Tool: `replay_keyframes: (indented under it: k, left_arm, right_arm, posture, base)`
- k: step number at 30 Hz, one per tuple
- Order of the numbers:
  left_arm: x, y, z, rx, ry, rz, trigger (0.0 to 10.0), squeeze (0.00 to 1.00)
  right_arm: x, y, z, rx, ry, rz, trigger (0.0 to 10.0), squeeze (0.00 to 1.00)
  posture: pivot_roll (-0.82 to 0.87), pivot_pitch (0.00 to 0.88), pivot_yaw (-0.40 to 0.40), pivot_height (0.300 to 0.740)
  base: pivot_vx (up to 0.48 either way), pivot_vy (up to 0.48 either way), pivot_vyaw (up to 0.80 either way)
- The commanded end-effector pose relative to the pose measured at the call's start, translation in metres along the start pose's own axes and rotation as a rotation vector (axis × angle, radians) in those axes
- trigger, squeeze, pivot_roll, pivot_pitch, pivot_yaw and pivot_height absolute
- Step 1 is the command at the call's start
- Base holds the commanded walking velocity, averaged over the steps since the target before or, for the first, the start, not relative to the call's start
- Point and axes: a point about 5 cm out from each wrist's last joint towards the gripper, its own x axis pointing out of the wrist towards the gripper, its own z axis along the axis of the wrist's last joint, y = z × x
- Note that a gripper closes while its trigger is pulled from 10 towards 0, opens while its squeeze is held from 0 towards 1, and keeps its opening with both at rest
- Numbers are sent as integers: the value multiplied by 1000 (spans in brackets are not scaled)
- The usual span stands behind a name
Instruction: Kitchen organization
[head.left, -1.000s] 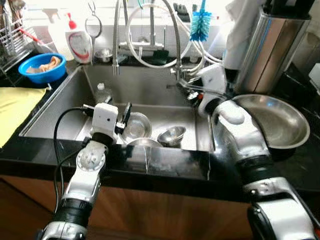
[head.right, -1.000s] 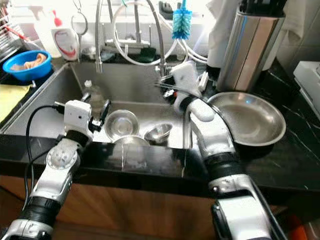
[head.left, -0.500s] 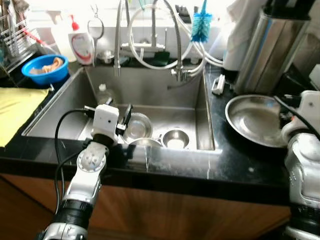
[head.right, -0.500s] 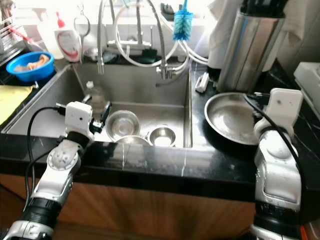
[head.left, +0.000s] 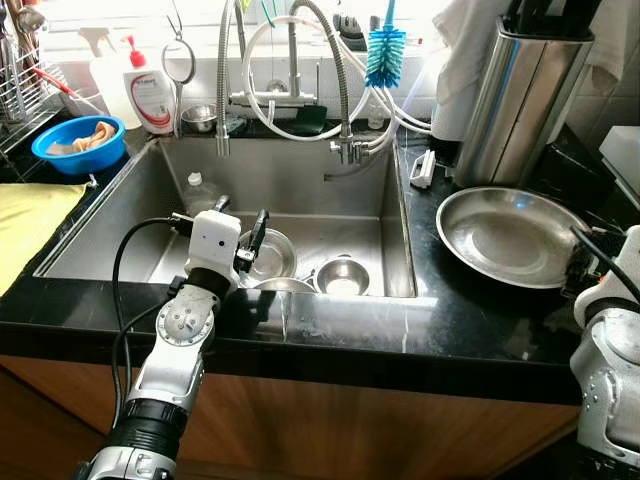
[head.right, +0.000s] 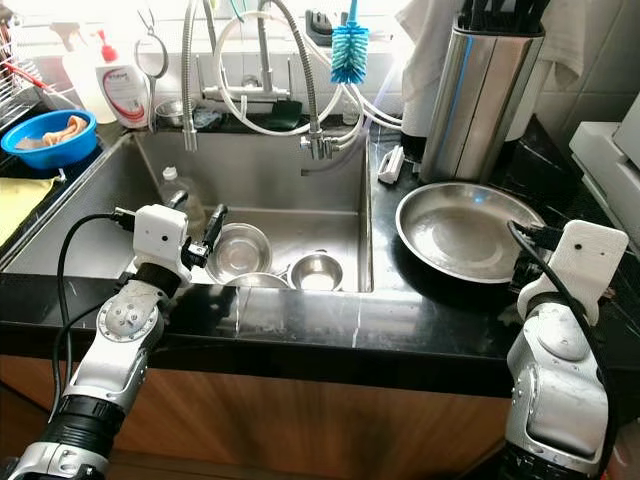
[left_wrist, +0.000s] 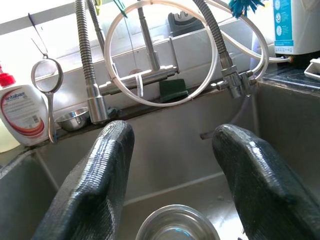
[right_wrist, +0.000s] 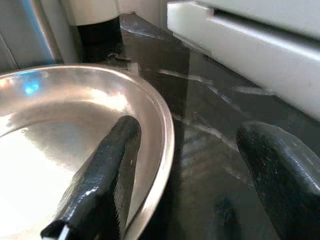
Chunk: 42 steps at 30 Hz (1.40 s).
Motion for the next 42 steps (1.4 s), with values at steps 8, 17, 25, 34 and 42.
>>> replay_keyframes:
  k: [8,17,25,34,42]
  left_arm:
    - [-1,2,2,22,-7,-4,10000,0]
    - [-1,2,2,23,-8,-4,10000,0]
    - [-1,2,2,22,-7,-5,10000,0]
    - [-1,2,3,24,-9,-3,10000,0]
    - [-1,3,3,27,-10,-3,10000,0]
  right_arm:
    - [0,3,6,46,1,9,10000,0]
    - [0,3,10,98,-18,-6,10000,0]
    - [0,14,-2,216,66,43,10000,0]
    - [2,19,-5,283,101,63,10000,0]
    - [5,20,-8,337,128,32,9373,0]
  posture:
    - [-65,0,37,740]
    - [-65,0,38,740]
    - [-61,0,39,740]
    - [-60,0,40,740]
    - [-56,0,41,740]
  base:
    - [0,0,0]
    - [0,0,0]
    - [0,0,0]
    - [0,0,0]
    - [0,0,0]
